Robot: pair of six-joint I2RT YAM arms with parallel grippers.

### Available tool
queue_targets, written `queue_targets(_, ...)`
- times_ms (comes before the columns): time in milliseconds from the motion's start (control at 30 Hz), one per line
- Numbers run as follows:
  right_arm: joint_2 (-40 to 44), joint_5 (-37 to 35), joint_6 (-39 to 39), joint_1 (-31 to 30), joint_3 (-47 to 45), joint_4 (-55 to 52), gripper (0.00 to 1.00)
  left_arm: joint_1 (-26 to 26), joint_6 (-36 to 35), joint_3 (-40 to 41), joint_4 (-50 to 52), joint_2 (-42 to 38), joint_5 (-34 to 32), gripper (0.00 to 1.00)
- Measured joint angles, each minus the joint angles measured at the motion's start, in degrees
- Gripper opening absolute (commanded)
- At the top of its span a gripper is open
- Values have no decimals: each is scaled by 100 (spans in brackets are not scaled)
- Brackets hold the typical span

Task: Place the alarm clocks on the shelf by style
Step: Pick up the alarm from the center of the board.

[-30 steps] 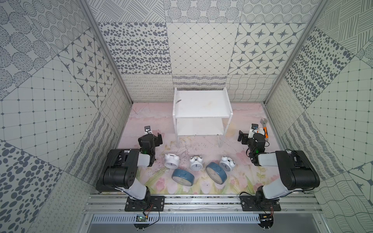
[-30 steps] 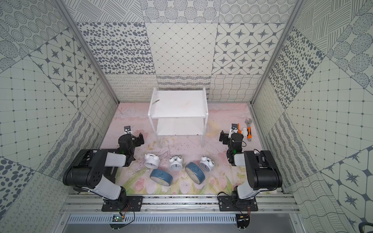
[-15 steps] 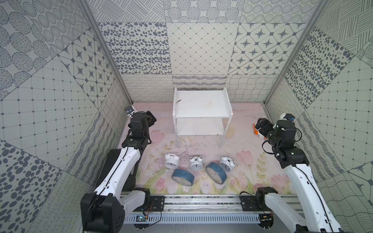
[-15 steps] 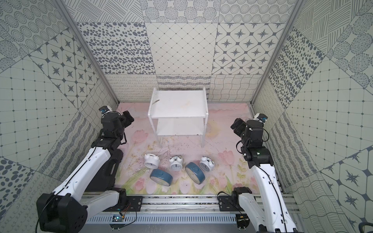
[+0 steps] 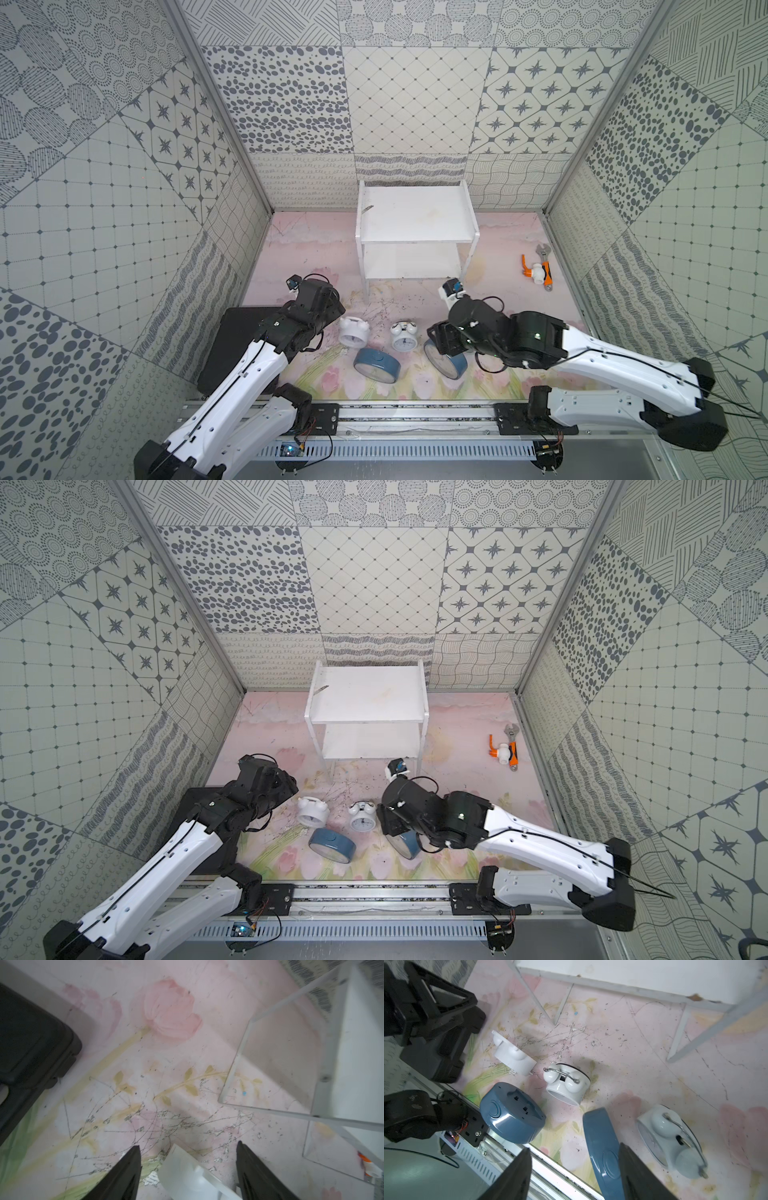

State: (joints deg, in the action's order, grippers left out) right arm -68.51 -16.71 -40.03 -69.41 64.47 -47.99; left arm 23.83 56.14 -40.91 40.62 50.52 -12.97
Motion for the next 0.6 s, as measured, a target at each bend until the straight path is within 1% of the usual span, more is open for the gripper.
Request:
queue_targets(67,-584,-13,258,-173,184,420,92,-103,273,48,251,90,42,72)
queue_targets(100,-848,17,420,-243,308,616,89,-155,404,61,372,94,55,72)
queue_targets(200,-1556,291,944,-332,887,946,65,-343,691,63,619,20,92,72)
queue_targets(233,-1803,417,1080,-321,1152,1040,59,-435,782,66,693,-9,118,73)
queue_targets(267,-1991,507,1174,-304,1338,1161,56,-490,824,70,734,-26,131,72)
queue_targets(367,-2520,831,1523,-216,1740,1541,52,-662,992,146,857,-74,219,72)
queue_targets(600,-3283,1362,1980,17,1840,1843,52,-809,1209,286,1021,-151,354,71)
